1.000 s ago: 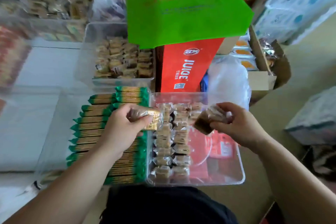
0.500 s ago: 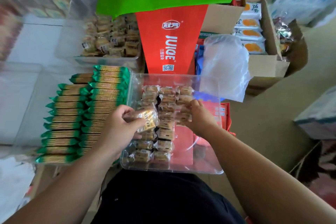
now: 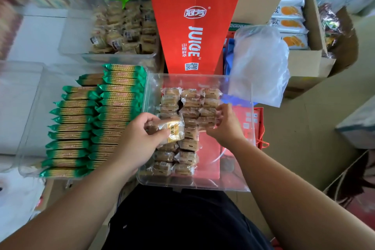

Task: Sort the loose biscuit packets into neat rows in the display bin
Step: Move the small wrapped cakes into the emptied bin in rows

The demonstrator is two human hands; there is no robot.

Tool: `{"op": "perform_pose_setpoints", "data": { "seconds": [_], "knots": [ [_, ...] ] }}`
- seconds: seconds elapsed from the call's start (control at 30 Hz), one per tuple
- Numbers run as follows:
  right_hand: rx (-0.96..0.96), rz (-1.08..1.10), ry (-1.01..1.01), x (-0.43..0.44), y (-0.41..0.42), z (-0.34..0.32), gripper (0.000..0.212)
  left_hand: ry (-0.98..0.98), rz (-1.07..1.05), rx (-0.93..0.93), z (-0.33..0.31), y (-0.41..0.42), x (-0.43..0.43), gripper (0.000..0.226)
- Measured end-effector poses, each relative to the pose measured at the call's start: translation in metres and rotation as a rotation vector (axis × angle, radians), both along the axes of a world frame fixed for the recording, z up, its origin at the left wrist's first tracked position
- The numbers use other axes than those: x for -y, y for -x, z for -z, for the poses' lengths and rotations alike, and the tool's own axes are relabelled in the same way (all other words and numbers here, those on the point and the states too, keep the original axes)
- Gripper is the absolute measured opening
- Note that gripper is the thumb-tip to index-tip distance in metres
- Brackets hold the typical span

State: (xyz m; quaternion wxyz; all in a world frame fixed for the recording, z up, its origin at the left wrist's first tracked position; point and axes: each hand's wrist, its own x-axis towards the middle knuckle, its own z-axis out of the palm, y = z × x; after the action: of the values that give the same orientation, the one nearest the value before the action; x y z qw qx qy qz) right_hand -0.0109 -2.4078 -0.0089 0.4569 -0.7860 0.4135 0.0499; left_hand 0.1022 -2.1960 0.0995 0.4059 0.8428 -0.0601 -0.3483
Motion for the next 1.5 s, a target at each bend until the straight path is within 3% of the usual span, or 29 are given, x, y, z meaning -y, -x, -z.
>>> {"op": "perform_pose_setpoints", "data": {
  "seconds": [0.13, 0.27, 0.37, 0.47, 0.6, 0.7, 0.83, 0.93, 1.0, 1.07, 1.13, 1.2, 1.23, 1.33, 1.5],
  "knots": [
    [-0.026, -0.008, -0.065, -0.001, 0.002, -0.005, 0.073, -0.019, 0.089, -0.071, 0.006, 0.000, 0.012, 0.021],
    [0.005, 0.119, -0.218, -0.003, 0.009, -0.015, 0.071, -0.048, 0.190, -0.140, 0.020, 0.004, 0.025, 0.024],
    [0.034, 0.123, -0.079, -0.004, 0.017, -0.026, 0.062, -0.052, 0.189, -0.143, 0.030, 0.008, 0.030, 0.025],
    [0.102, 0.054, 0.059, -0.010, 0.026, -0.044, 0.057, 0.028, 0.164, -0.220, 0.031, 0.014, 0.036, 0.029],
    [0.205, -0.027, -0.027, -0.018, 0.035, -0.060, 0.035, 0.132, 0.203, -0.319, 0.031, 0.023, 0.042, 0.030],
    [0.182, -0.104, -0.067, -0.015, 0.041, -0.064, 0.039, 0.137, 0.196, -0.254, 0.036, 0.026, 0.045, 0.040],
    [0.077, -0.317, 0.049, -0.016, 0.045, -0.063, 0.034, 0.119, 0.209, -0.151, 0.041, 0.028, 0.045, 0.051],
    [0.075, -0.431, 0.085, -0.022, 0.044, -0.064, 0.049, 0.096, 0.356, -0.143, 0.040, 0.030, 0.049, 0.053],
    [0.002, -0.528, 0.143, -0.023, 0.044, -0.065, 0.069, 0.137, 0.400, -0.146, 0.041, 0.029, 0.049, 0.052],
    [-0.091, -0.577, 0.200, -0.021, 0.046, -0.064, 0.075, 0.151, 0.423, -0.082, 0.042, 0.026, 0.045, 0.052],
    [-0.147, -0.531, 0.244, -0.018, 0.046, -0.059, 0.061, -0.004, 0.531, 0.147, 0.046, 0.023, 0.038, 0.058],
    [-0.132, -0.431, 0.270, -0.017, 0.046, -0.050, 0.042, -0.278, 0.702, 0.434, 0.056, 0.019, 0.030, 0.079],
    [-0.112, -0.398, 0.277, -0.017, 0.045, -0.046, 0.037, -0.406, 0.779, 0.492, 0.062, 0.018, 0.026, 0.094],
    [-0.081, -0.393, 0.341, -0.022, 0.039, -0.033, 0.038, -0.573, 0.909, 0.436, 0.078, 0.017, 0.018, 0.126],
    [-0.204, -0.396, 0.380, -0.025, 0.030, -0.020, 0.029, -0.583, 0.933, 0.431, 0.080, 0.020, 0.014, 0.131]
  ]
}}
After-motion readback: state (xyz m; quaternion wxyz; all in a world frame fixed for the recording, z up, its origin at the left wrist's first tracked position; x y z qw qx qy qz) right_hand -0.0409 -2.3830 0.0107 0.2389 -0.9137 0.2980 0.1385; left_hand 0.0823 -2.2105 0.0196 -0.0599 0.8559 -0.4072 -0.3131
